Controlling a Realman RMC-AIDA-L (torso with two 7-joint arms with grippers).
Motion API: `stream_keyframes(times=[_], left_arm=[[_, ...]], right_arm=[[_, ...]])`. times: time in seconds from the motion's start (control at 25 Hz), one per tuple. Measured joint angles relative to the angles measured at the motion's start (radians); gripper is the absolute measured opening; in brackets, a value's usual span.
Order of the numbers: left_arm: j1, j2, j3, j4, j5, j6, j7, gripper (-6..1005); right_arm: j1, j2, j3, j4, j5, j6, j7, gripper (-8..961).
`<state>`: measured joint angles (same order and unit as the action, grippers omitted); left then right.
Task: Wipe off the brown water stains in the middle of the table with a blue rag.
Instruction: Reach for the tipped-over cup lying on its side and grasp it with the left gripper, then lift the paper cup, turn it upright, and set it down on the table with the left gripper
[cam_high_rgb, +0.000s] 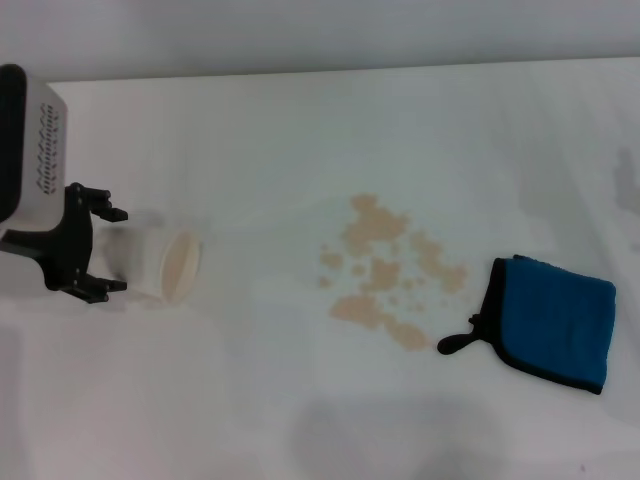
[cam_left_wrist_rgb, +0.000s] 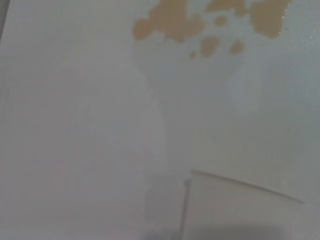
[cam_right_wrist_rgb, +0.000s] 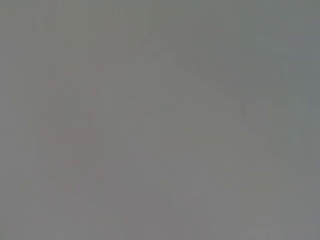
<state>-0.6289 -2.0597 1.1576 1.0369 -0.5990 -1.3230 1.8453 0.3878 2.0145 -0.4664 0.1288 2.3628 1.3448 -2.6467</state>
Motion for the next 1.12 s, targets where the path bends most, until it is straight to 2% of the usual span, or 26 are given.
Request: stream_keyframes(times=[0.16,0.68,1.12], left_arm=[[0.001,-0.008,0.005,-0.041,-0.005,0.054,0.02,857],[-0.034,-0.01,0.005,-0.181,-0.067,0.158,0.082,825],[-0.015,-0.01,-0.003,-0.186,-0.184,0.191,0.129,764]], right_arm=[[0.0,0.0,-0.001,-0.013,-0.018,0.001,0.02,477],[0.002,-0.002,-0.013,-0.025,-0.024,-0.006,0.022,478],[0.006,-0.003,-0.014,-0.046,-0.024,-0.025,0.024,478]])
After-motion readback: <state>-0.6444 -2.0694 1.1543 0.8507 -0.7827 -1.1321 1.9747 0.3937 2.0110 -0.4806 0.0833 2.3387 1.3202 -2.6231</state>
